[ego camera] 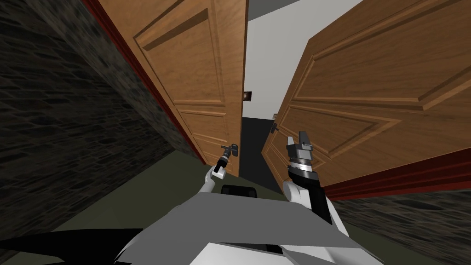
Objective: Push the door open
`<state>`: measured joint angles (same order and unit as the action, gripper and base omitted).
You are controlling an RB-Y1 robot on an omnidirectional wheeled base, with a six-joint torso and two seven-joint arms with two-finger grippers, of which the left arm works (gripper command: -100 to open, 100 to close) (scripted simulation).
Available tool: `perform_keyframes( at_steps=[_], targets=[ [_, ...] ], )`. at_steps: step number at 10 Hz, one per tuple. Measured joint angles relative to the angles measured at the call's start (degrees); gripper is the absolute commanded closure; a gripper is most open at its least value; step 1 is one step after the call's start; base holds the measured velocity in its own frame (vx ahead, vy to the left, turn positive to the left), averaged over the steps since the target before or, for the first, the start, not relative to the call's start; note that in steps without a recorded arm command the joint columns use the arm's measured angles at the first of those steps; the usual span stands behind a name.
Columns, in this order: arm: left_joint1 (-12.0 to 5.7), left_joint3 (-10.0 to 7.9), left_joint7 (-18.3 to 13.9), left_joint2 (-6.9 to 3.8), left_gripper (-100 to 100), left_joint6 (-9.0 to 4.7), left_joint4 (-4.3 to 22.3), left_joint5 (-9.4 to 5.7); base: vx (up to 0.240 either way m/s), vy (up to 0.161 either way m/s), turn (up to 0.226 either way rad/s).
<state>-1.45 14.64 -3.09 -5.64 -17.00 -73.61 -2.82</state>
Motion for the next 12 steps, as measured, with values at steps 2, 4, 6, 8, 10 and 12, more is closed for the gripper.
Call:
perform_keyframes(
  at_steps=[2, 4, 6, 8, 10, 12],
  targets=[
    [0.18, -0.63, 0.2, 0.11, 100, 0.28, 0.5, -0.05, 0.177, -0.091, 0.051],
    [0.2, -1.51, 0.3, 0.06, 100, 0.5, 0.2, -0.18, 0.169, -0.116, 0.038],
    [-1.09, -2.99, 0.5, 0.31, 100, -0.24, 1.8, -0.35, 0.186, -0.128, 0.101],
    [-1.29, -4.51, 0.8, 0.32, 100, 0.18, 1.8, -0.51, 0.145, -0.134, 0.068],
    [-0.69, -6.07, 1.4, 0.72, 100, 0.95, 0.9, -0.53, 0.178, -0.107, 0.079],
    [-1.78, -7.53, 1.6, 0.86, 100, 0.14, 2.8, -0.71, 0.103, -0.091, 0.058]
  ],
)
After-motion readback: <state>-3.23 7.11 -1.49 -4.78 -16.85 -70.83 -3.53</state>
